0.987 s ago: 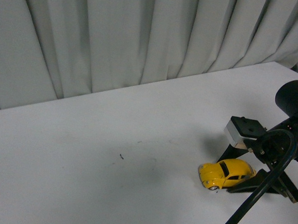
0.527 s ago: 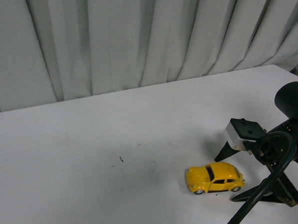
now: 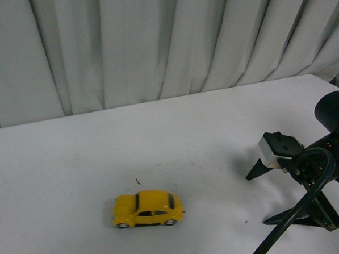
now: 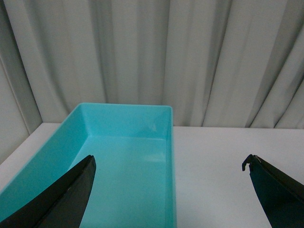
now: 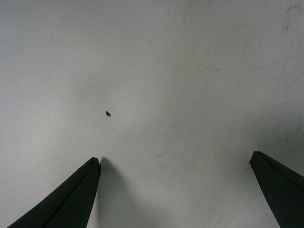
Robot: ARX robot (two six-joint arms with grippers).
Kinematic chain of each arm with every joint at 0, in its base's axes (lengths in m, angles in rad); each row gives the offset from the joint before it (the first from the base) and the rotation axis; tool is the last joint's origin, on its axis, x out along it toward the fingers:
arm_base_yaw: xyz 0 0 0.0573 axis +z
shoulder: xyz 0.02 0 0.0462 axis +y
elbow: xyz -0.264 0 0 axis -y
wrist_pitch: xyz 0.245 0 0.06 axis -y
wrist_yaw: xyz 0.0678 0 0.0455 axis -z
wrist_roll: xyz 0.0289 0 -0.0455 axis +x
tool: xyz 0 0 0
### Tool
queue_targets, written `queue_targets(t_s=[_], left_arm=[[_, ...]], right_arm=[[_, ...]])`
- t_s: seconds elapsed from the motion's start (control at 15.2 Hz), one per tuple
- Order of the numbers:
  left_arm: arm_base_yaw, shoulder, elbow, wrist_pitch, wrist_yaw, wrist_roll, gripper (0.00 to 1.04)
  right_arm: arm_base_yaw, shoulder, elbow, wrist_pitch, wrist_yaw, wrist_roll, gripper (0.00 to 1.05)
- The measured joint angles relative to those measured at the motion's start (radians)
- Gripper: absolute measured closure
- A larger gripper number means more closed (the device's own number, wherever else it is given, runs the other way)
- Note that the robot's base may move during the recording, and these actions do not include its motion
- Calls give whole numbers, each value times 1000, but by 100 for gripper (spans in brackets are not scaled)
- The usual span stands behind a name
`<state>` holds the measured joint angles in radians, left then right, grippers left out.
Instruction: Wind up and store yellow beetle toy
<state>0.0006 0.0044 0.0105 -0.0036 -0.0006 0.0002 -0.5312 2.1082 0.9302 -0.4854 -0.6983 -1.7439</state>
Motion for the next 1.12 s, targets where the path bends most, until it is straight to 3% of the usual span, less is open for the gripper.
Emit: queue_targets(t_s=[0.53,1.12], left_arm=[[0,0,0,0,0,0,7],[0,0,0,0,0,0,7]], right_arm=[[32,-51,10,50,-28,0,6],[134,-461,194,-35,-143,57,6]])
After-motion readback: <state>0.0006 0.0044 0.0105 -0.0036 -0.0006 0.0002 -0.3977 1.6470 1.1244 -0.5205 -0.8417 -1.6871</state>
